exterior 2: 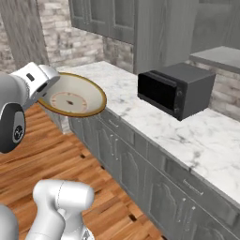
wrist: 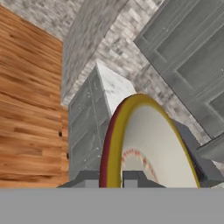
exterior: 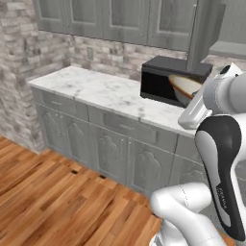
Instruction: Move the bowls from the cabinet to the plates on the dining table.
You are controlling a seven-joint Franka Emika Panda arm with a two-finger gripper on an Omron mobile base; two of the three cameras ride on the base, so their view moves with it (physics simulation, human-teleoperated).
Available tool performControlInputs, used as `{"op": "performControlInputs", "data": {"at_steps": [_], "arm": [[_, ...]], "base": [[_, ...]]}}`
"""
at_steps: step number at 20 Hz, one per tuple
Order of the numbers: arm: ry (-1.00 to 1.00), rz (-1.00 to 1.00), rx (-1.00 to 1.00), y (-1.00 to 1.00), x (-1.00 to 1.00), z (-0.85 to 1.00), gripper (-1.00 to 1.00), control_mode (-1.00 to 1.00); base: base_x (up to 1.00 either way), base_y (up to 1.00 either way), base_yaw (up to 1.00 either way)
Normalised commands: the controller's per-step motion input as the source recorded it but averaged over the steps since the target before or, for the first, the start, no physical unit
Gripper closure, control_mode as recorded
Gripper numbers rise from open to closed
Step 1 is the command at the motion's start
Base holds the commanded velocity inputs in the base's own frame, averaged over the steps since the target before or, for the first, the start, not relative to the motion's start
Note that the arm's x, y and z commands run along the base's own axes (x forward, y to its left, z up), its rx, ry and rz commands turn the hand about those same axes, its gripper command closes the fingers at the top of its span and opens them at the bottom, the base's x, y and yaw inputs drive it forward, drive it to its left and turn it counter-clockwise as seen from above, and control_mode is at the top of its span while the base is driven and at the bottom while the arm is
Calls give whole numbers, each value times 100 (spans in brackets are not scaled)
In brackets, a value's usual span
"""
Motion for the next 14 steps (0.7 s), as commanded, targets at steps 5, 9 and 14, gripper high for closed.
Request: {"op": "performControlInputs", "data": {"at_steps": [5, 9, 14], "arm": [[0, 0, 0, 0, 0, 0, 100, 100], [0, 0, 0, 0, 0, 0, 100, 100], [0, 0, 0, 0, 0, 0, 100, 100]], "base": [[24, 34, 28], [23, 33, 25], [28, 30, 26]]}}
